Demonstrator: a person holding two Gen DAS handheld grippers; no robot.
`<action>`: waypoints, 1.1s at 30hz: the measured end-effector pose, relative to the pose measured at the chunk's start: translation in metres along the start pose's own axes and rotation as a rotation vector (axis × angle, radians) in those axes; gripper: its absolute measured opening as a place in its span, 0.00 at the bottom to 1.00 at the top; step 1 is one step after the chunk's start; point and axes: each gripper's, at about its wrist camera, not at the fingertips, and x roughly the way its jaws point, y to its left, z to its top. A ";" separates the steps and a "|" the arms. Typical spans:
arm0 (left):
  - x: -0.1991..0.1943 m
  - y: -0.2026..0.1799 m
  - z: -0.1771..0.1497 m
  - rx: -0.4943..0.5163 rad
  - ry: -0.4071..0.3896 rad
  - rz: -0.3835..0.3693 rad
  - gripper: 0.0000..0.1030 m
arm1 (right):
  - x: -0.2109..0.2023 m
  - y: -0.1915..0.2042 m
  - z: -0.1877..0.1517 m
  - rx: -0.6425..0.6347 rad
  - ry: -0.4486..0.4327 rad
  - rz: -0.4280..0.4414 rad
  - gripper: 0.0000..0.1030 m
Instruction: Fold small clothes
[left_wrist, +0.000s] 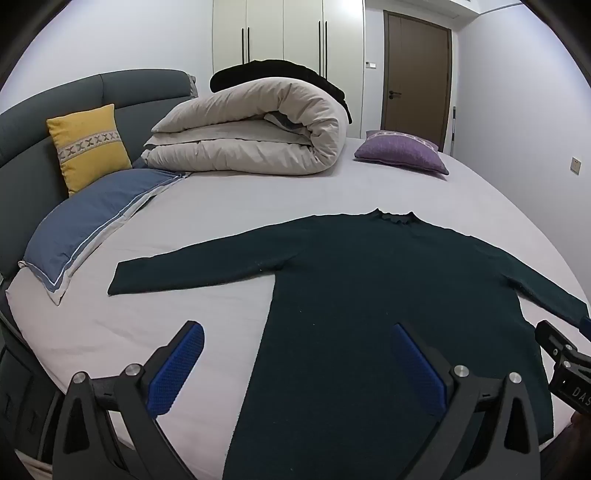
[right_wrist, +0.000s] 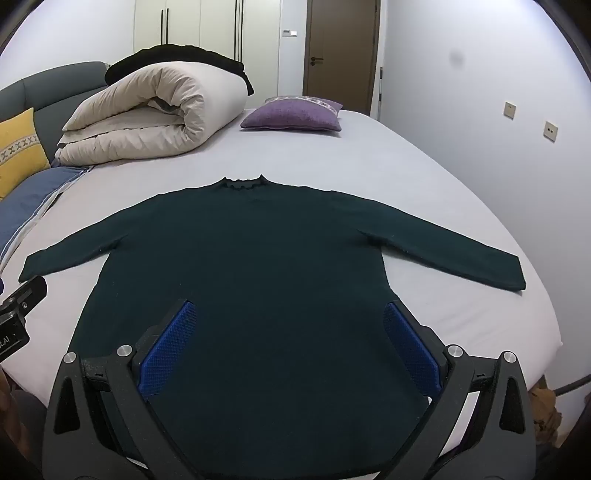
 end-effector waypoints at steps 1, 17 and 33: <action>0.001 0.000 0.000 0.000 0.001 0.000 1.00 | 0.000 0.000 0.000 0.003 0.003 0.005 1.00; -0.004 0.004 0.004 -0.001 -0.021 0.005 1.00 | 0.001 0.000 -0.002 -0.004 0.011 0.011 1.00; -0.004 0.005 0.002 -0.002 -0.025 0.007 1.00 | 0.003 0.006 -0.006 -0.005 0.018 0.008 1.00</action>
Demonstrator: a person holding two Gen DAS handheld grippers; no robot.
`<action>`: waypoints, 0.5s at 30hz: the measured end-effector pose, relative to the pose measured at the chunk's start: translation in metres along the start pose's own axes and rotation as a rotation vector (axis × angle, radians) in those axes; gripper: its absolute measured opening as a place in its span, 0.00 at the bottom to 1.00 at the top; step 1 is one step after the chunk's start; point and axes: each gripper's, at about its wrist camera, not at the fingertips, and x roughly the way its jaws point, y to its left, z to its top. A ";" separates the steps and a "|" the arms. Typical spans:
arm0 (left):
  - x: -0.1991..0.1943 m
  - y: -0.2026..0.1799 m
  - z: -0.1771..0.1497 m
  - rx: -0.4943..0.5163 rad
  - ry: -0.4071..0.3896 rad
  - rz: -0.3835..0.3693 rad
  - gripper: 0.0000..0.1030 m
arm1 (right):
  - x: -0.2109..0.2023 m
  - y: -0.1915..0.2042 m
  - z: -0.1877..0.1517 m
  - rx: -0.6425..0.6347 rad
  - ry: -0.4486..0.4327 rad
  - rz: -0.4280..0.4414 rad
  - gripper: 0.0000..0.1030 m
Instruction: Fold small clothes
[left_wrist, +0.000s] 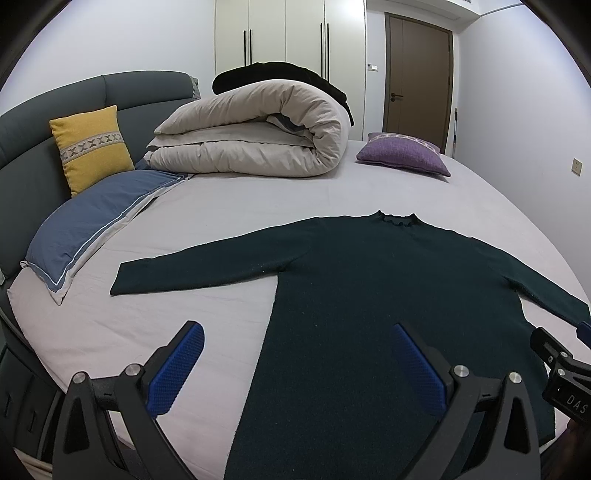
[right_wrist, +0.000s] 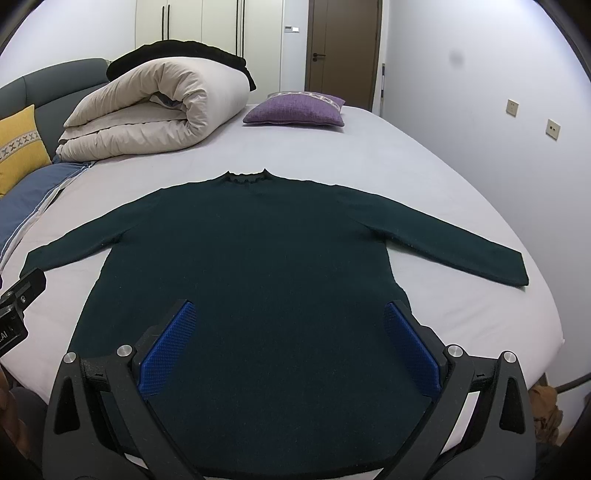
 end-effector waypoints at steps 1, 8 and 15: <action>0.000 -0.001 0.000 0.000 0.000 0.001 1.00 | 0.000 0.000 0.000 0.000 0.000 0.000 1.00; 0.000 0.000 0.000 0.001 0.000 0.002 1.00 | 0.002 0.001 0.000 0.000 -0.001 -0.002 1.00; 0.000 0.000 -0.001 0.002 -0.002 0.001 1.00 | 0.002 0.001 0.000 0.004 0.001 -0.001 1.00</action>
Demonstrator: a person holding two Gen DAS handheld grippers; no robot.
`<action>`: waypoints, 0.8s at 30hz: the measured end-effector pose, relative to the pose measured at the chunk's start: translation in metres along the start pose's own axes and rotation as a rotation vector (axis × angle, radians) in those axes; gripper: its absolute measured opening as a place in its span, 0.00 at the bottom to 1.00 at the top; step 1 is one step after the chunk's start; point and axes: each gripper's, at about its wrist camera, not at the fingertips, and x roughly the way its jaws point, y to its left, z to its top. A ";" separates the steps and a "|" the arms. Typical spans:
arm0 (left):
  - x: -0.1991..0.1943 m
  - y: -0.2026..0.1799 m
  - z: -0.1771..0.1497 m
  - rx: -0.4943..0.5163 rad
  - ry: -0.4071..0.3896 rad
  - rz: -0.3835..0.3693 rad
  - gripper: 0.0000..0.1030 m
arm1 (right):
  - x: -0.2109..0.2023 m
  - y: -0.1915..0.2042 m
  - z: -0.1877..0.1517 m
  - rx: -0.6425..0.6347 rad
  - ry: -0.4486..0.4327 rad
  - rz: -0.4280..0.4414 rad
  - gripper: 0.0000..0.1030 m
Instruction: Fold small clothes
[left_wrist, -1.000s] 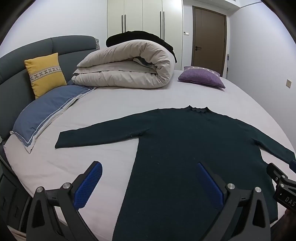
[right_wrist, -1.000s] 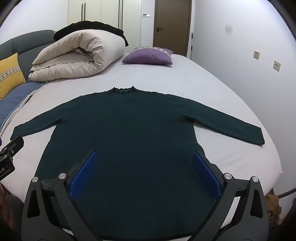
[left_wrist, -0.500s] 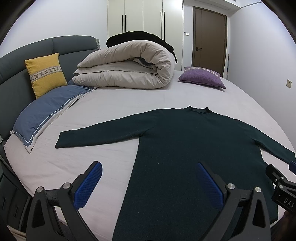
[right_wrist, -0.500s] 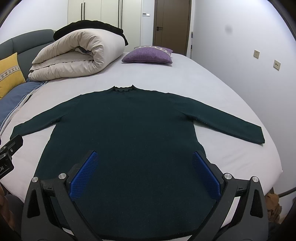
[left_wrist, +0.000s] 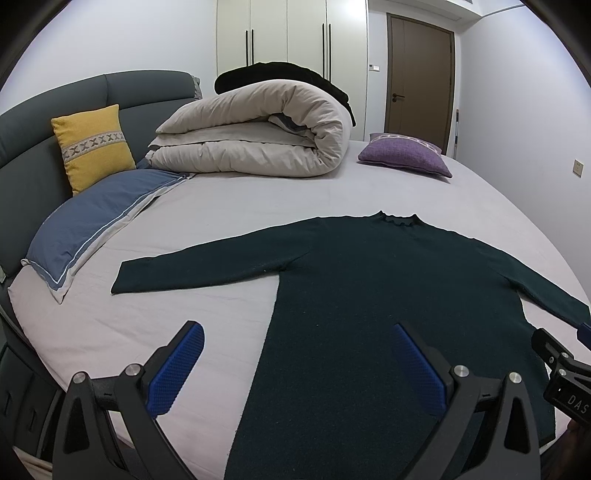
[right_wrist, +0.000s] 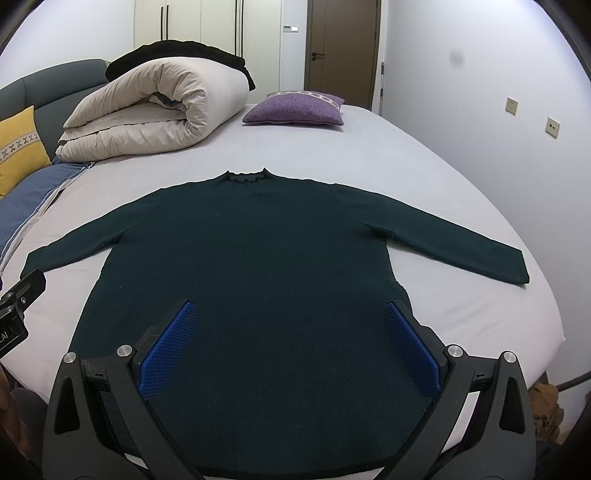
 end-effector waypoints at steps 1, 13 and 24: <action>0.000 0.000 0.000 0.000 0.001 -0.001 1.00 | 0.000 0.001 0.000 0.000 0.000 0.000 1.00; 0.000 0.002 -0.002 -0.002 0.002 -0.001 1.00 | 0.000 -0.002 0.000 0.003 0.002 0.002 1.00; 0.000 0.001 -0.003 -0.002 0.002 0.001 1.00 | 0.001 -0.002 -0.001 0.002 0.005 0.001 1.00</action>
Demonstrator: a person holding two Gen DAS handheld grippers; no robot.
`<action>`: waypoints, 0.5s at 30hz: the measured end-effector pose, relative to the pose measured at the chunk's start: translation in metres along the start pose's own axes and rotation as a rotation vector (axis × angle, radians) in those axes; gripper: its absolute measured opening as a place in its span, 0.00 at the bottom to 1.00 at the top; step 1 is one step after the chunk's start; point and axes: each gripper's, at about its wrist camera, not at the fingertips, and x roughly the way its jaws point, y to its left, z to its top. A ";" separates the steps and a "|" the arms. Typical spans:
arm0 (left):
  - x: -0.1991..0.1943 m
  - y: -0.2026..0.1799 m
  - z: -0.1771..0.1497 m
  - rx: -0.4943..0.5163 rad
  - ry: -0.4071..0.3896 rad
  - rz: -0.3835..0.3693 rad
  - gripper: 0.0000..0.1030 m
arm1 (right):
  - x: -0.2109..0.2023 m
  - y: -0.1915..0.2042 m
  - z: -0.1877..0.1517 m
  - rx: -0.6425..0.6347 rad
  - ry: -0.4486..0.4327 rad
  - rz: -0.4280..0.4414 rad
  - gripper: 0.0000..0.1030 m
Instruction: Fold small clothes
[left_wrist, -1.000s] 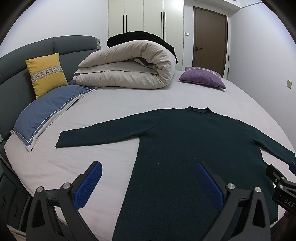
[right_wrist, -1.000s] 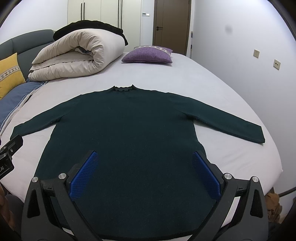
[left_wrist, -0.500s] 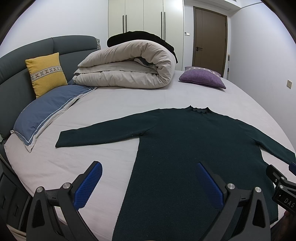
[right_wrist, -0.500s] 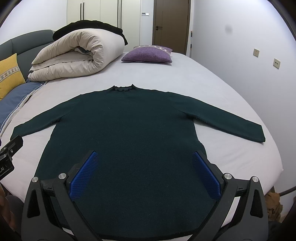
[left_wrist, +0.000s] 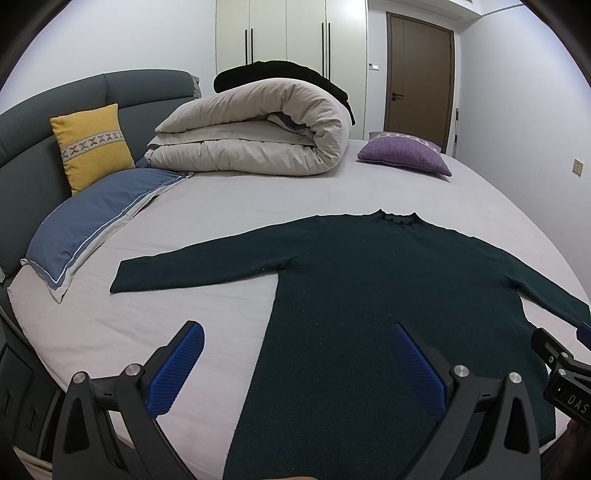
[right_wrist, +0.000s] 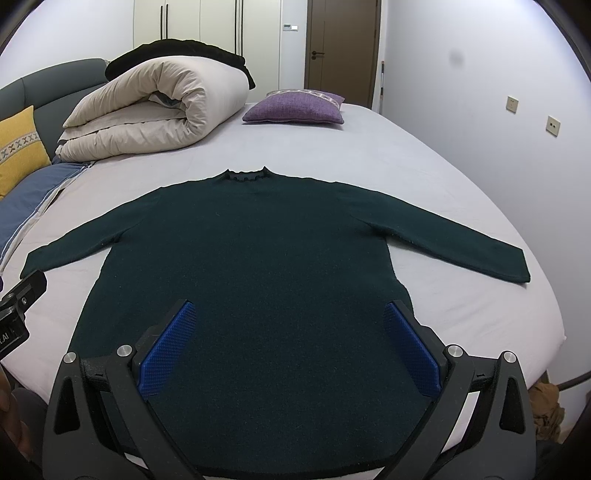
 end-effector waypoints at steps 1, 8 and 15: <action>0.000 0.000 0.000 0.001 0.000 0.001 1.00 | 0.000 0.000 0.000 0.000 0.000 0.000 1.00; 0.000 0.000 -0.001 0.001 0.000 0.001 1.00 | 0.001 0.001 0.000 0.000 0.003 0.000 1.00; 0.000 0.000 -0.002 0.000 0.001 0.000 1.00 | 0.003 0.000 -0.001 -0.001 0.007 -0.001 1.00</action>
